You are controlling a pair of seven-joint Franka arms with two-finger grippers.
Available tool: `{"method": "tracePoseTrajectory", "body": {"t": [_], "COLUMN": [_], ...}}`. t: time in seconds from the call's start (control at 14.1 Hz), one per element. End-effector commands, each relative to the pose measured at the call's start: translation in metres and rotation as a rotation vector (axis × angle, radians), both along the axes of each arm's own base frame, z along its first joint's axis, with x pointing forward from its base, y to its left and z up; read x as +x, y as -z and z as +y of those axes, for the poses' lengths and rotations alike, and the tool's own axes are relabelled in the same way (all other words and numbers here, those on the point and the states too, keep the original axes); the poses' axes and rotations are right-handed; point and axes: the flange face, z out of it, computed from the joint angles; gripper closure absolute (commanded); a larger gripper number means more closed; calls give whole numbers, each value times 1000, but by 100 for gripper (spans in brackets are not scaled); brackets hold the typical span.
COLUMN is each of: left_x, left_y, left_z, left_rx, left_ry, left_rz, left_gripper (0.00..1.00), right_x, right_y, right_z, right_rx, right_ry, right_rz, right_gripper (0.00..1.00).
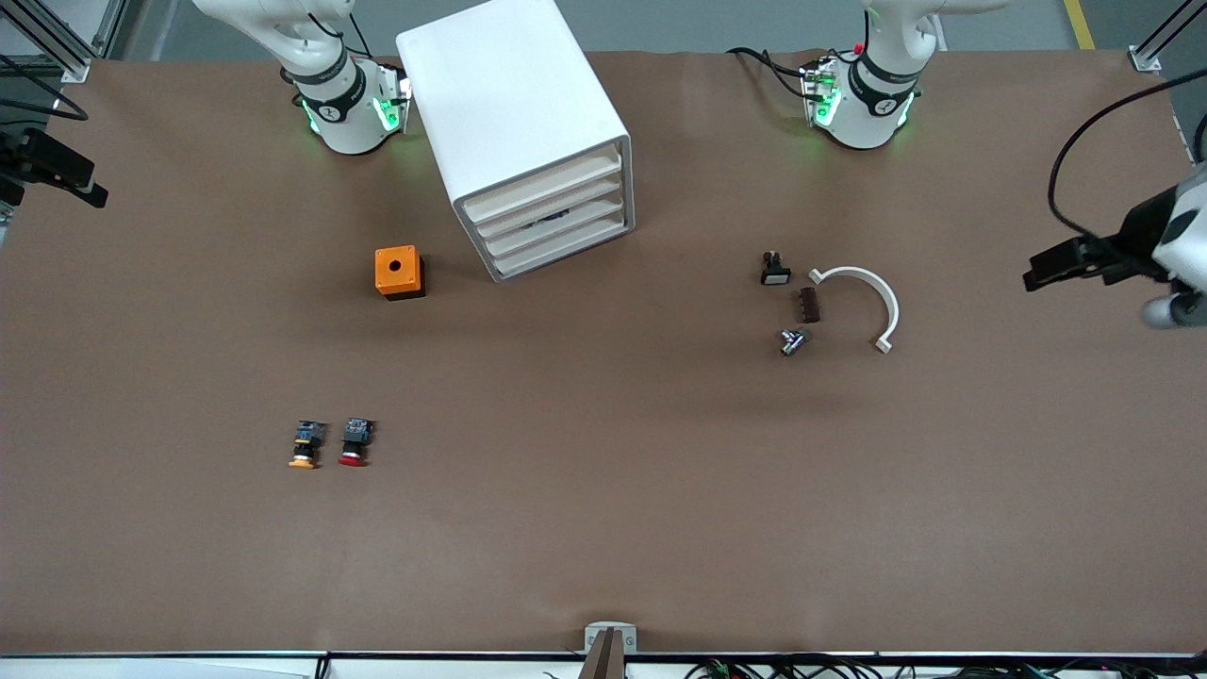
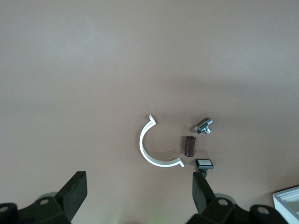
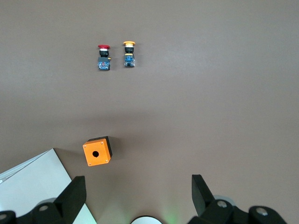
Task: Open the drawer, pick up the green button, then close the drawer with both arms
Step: 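Reach the left gripper toward the white cabinet's drawer front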
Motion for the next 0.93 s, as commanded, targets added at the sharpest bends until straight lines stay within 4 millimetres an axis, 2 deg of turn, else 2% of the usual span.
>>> {"method": "tracePoseTrajectory", "body": {"t": [0.0, 0.28, 0.43, 0.5, 0.64, 0.71, 0.85], "left_x": [25, 37, 33, 27, 19, 15, 4], "left_y": [69, 177, 217, 237, 257, 257, 252], "left_z": [-20, -57, -89, -115, -154, -172, -226], "left_rx": [17, 77, 134, 174, 238, 255, 245], "left_ry": [20, -43, -87, -104, -172, -204, -275], "left_rz": [120, 304, 376, 404, 420, 415, 416], "left_gripper": [1, 1, 1, 1, 1, 1, 1], "right_x": [-7, -6, -6, -6, -5, -5, -5], "right_y": [-3, -3, -3, -3, -4, -4, -3], "right_z": [-2, 0, 0, 1, 6, 7, 7], "right_rx": [-5, -1, -1, -1, -1, -2, -1], "right_ry": [10, 6, 6, 5, -4, -7, -6], "right_rz": [-16, -19, -18, -19, -19, -19, -18], "right_gripper": [0, 0, 0, 0, 0, 0, 0]}}
